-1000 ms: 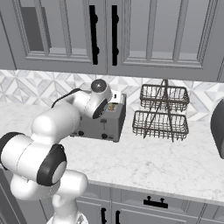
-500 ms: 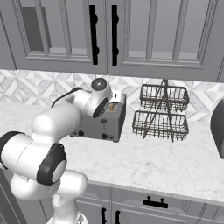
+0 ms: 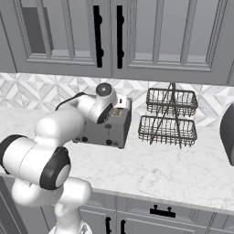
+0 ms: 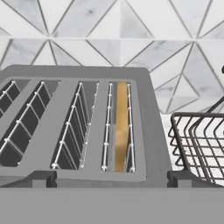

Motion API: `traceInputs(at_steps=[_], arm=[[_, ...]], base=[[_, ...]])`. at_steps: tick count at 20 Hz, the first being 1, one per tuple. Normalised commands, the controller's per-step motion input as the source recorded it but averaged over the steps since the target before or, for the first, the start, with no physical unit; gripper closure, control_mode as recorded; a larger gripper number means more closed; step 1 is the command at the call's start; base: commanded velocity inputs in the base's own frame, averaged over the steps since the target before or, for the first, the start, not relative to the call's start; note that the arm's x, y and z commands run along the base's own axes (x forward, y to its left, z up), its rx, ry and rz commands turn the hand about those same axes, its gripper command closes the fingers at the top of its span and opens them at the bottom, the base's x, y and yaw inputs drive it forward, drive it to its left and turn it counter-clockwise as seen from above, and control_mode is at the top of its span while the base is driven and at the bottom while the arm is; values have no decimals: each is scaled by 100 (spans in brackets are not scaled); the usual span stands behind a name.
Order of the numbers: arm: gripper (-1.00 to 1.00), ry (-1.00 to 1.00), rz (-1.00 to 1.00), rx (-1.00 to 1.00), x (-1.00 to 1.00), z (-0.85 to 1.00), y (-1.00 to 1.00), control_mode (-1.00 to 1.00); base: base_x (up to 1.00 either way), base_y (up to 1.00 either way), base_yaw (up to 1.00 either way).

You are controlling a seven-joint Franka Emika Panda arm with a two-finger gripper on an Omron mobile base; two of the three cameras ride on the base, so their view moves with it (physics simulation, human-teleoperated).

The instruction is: Start the toaster. Once the lever pops up, take the bread to the plate on the dining counter.

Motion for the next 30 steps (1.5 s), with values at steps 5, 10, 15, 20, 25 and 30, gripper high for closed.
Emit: traceInputs(at_steps=[5, 10, 15, 20, 25, 30], arm=[[-100, 0, 0, 0, 8, -1, 0, -100], [-100, 0, 0, 0, 6, 0, 0, -100], [-100, 0, 0, 0, 10, -1, 0, -100], [-100, 0, -1, -4, 0, -3, 0, -100], [-100, 0, -1, -3, 1, -1, -6, -100], [-100, 0, 0, 0, 0, -3, 0, -100]], base=[[0, 0, 0], [0, 0, 0], [0, 0, 0], [0, 0, 0], [0, 0, 0], [0, 0, 0]])
